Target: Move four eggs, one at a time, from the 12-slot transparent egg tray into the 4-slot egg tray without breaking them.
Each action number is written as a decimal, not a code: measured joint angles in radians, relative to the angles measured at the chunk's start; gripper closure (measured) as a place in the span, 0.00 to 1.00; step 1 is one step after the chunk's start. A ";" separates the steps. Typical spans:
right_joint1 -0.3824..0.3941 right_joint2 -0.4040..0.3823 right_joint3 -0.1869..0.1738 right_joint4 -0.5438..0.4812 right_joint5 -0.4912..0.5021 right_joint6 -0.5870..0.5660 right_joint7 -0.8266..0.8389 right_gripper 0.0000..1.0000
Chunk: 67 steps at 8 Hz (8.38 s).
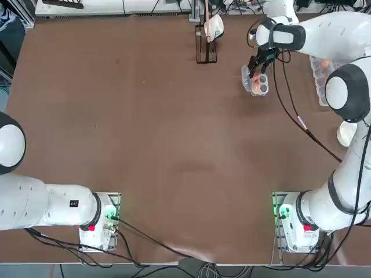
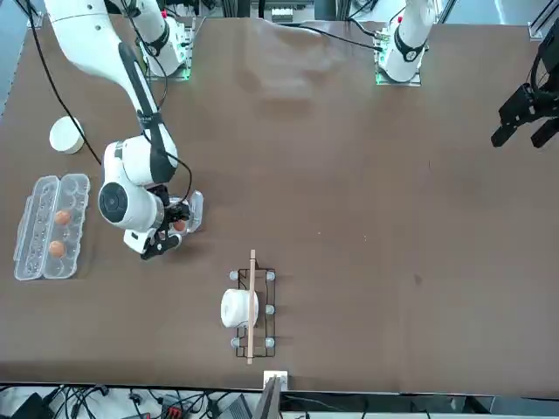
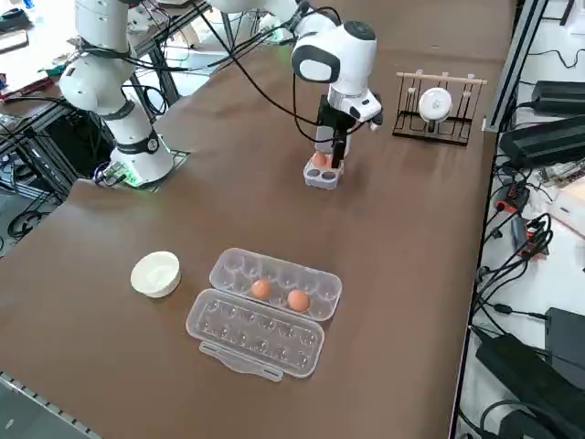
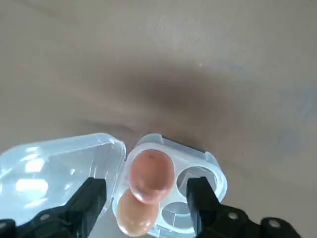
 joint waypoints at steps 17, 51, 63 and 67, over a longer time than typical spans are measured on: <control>-0.557 -0.053 -0.038 -0.013 -0.032 0.052 -1.581 0.00; -0.507 -0.240 -0.011 -0.007 -0.032 -0.234 -1.307 0.42; -0.085 -0.217 -0.007 -0.224 -0.120 0.051 -0.564 0.42; -0.038 -0.219 -0.007 -0.257 -0.164 0.106 -0.563 0.42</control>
